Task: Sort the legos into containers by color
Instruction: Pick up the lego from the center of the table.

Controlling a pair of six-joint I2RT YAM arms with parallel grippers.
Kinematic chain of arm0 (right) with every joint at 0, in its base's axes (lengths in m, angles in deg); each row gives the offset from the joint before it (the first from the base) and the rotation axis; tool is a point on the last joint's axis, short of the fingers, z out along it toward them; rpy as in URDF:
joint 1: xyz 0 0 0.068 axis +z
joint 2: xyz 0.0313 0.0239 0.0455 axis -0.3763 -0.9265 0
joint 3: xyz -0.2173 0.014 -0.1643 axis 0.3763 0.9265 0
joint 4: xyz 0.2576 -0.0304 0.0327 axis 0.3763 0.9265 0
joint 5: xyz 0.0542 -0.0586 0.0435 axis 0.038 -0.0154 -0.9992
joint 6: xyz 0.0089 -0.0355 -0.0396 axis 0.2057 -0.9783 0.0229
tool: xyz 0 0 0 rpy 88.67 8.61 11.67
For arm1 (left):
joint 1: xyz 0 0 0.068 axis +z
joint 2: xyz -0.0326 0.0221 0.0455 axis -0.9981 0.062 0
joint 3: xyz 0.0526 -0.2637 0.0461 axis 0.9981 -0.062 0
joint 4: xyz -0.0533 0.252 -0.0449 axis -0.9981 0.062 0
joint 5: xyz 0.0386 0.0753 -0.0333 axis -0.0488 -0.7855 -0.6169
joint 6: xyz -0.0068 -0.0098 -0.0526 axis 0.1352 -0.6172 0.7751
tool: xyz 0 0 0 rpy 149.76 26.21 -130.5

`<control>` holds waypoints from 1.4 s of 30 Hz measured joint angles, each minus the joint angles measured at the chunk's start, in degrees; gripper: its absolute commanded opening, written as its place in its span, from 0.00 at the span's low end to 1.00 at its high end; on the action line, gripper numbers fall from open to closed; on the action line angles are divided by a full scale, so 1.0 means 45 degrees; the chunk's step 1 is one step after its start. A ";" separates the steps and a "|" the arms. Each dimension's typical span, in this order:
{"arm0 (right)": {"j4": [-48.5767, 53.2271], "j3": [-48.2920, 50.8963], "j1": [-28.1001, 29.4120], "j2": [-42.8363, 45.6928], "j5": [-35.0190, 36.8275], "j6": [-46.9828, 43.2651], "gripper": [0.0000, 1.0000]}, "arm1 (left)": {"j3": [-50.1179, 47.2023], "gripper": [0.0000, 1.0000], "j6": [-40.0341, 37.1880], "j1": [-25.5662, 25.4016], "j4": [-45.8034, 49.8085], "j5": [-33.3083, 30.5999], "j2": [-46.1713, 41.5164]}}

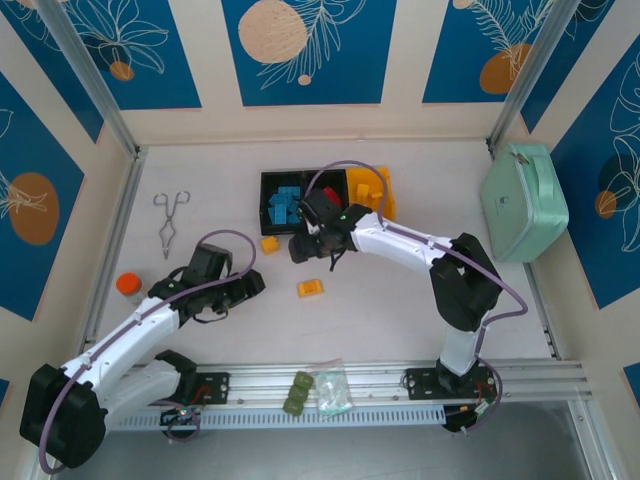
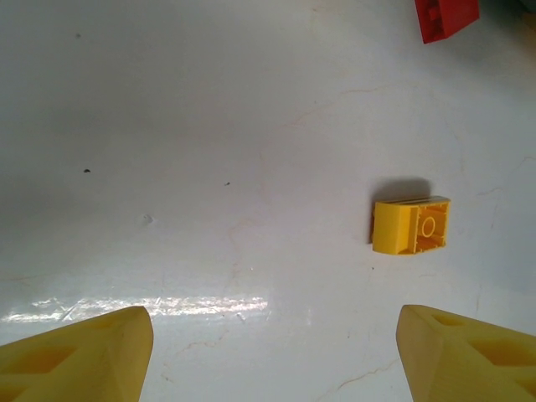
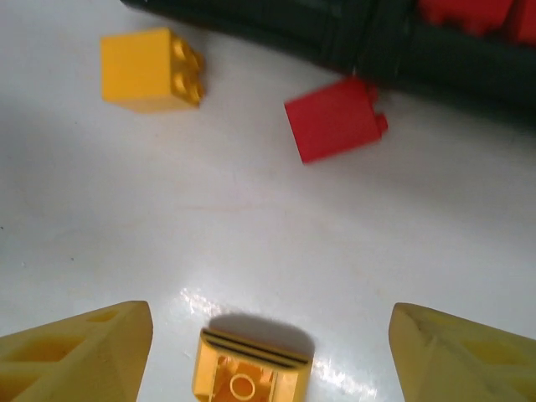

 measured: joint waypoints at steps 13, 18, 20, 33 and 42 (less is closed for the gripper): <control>-0.0146 0.1749 0.0442 0.0865 0.0000 0.1341 0.81 | -0.0117 0.77 -0.0539 -0.0005 0.0185 0.0962 -0.0039; -0.0141 0.2142 0.0651 0.0869 -0.0005 0.1826 0.83 | -0.0151 0.77 -0.0724 0.0000 0.0505 0.1001 -0.0039; -0.0117 0.2200 0.0763 0.0865 -0.0005 0.2001 0.83 | -0.0189 0.77 -0.0767 0.0000 0.0554 0.1001 -0.0039; 0.0010 0.2181 0.1302 0.0112 0.0005 0.2686 0.85 | -0.0593 0.76 -0.0816 -0.0005 0.0544 0.1001 -0.0175; 0.0811 0.0942 0.1656 -0.1603 0.0374 0.2982 0.74 | -0.0899 0.77 -0.0772 0.0000 0.0495 0.1001 -0.0189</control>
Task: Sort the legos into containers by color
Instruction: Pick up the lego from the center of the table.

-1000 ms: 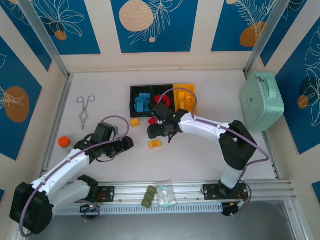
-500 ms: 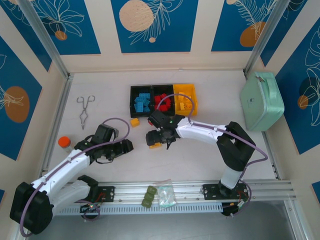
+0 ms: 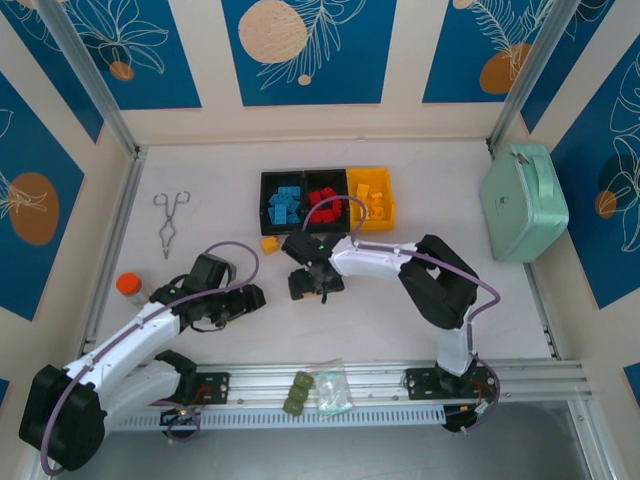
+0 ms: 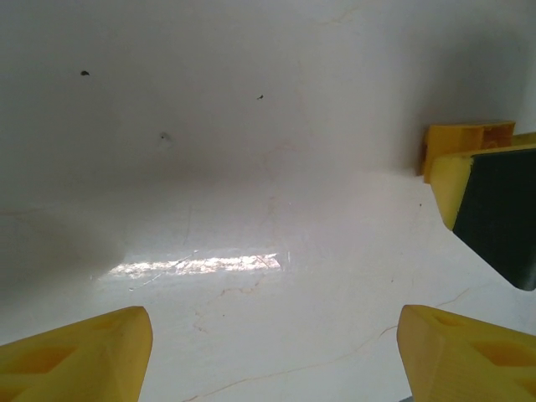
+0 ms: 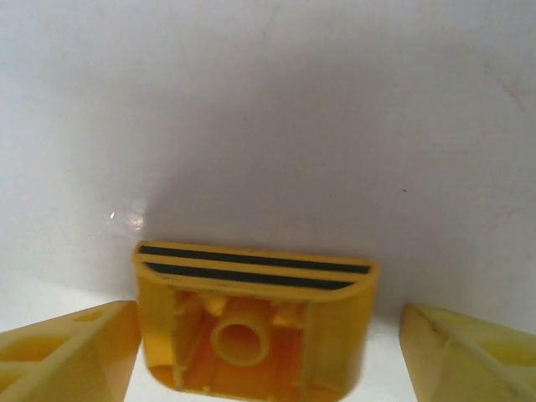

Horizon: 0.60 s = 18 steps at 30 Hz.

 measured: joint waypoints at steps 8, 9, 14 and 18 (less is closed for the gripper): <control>0.0398 -0.0520 0.0019 -0.0291 0.0355 0.0005 0.60 | -0.0053 0.76 0.0175 -0.0005 -0.0073 0.0005 0.0010; 0.0340 -0.0520 0.0024 -0.0287 0.0384 -0.0019 0.59 | -0.0053 0.77 0.0194 -0.0005 -0.0117 0.0010 0.0029; 0.0287 -0.0510 -0.0092 0.0044 0.0539 -0.0248 0.59 | -0.0044 0.76 0.0189 -0.0044 -0.0495 0.0180 0.0549; 0.0282 -0.0481 -0.0427 0.1103 0.0534 -0.0432 0.59 | 0.0204 0.77 0.0194 -0.0272 -0.0826 0.0189 0.1214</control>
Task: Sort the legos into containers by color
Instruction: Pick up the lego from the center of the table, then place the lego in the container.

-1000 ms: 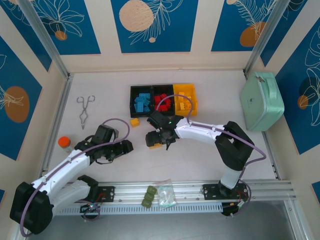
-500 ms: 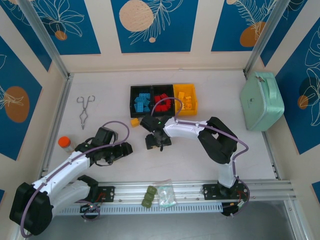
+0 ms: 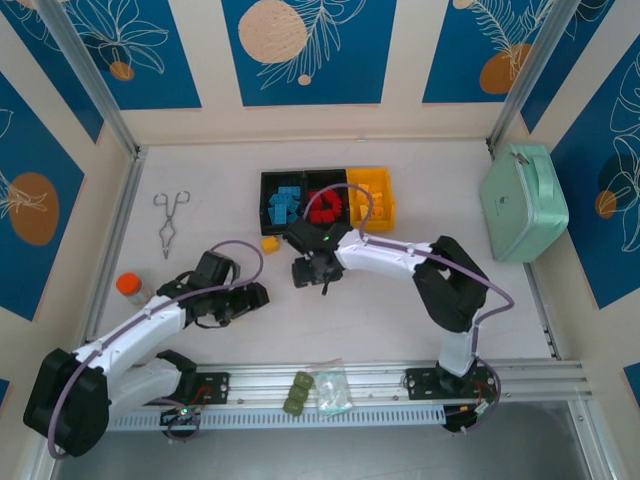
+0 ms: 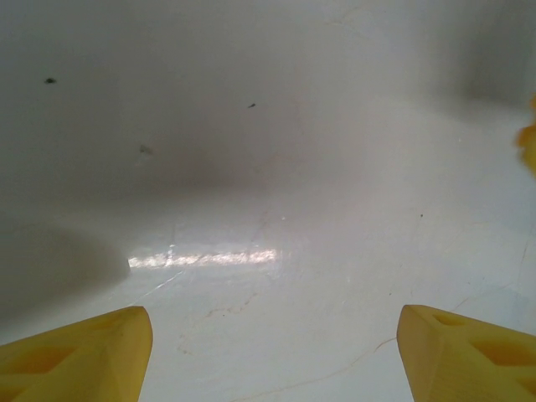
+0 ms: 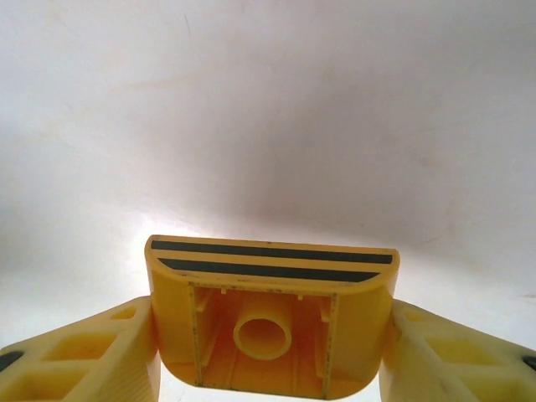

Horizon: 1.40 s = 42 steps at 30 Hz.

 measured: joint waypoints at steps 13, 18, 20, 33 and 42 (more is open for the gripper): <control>-0.0204 0.0063 -0.3672 0.1802 -0.0398 -0.0471 0.59 | 0.2098 0.76 0.0000 -0.1802 -0.1540 -0.0058 0.2667; -0.0277 -0.0413 -0.5532 0.1661 -0.1146 -0.0102 0.59 | 0.2433 0.76 0.0005 -0.2215 -0.1821 -0.0155 0.3191; -0.0330 -0.0894 -0.6169 0.1389 -0.1472 0.0243 0.59 | 0.2443 0.76 0.0005 -0.2278 -0.1889 -0.0199 0.3225; -0.0311 -0.4566 -0.7766 -0.2220 -0.2681 0.3045 0.61 | 0.2438 0.77 0.0010 -0.2331 -0.1899 -0.0364 0.3215; 0.0107 -0.5085 -0.7805 -0.3011 -0.2973 0.4435 0.74 | 0.2395 0.76 0.0005 -0.2331 -0.1899 -0.0408 0.3211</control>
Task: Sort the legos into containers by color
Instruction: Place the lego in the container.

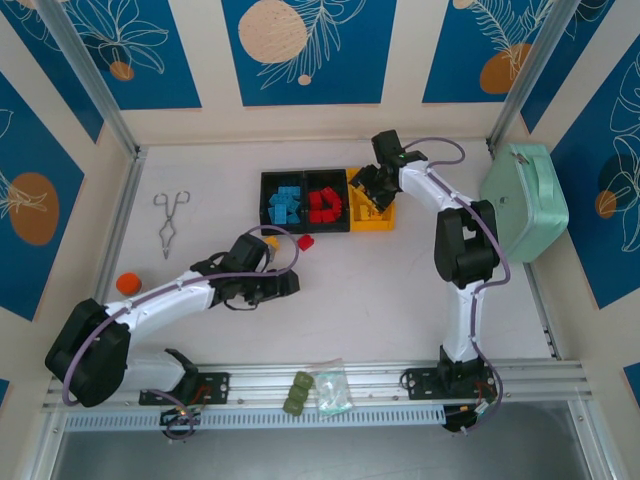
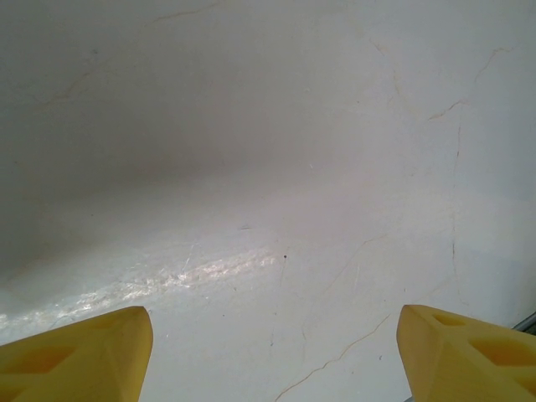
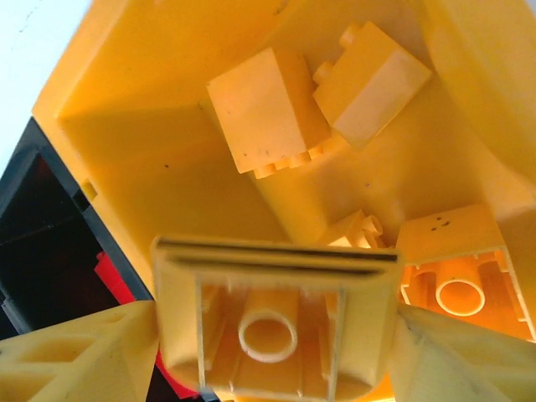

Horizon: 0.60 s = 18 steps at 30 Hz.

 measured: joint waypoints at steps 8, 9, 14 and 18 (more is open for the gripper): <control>-0.0010 -0.0019 0.0005 0.0005 -0.0097 0.0204 0.76 | 0.0005 0.76 -0.0024 0.0000 0.0097 -0.0393 -0.0024; -0.0063 0.0010 0.0005 0.0058 -0.0107 0.0199 0.75 | 0.0010 0.77 -0.0034 0.0000 0.0160 -0.0491 -0.0053; -0.0787 0.1583 0.0151 0.1676 -0.0219 -0.0005 0.73 | 0.0301 0.76 -0.0063 0.0000 0.0835 -0.1409 -0.0267; -0.1438 0.3342 0.0500 0.3716 -0.0374 -0.0466 0.73 | 0.0976 0.74 -0.0306 0.0015 0.1452 -0.2482 -0.0262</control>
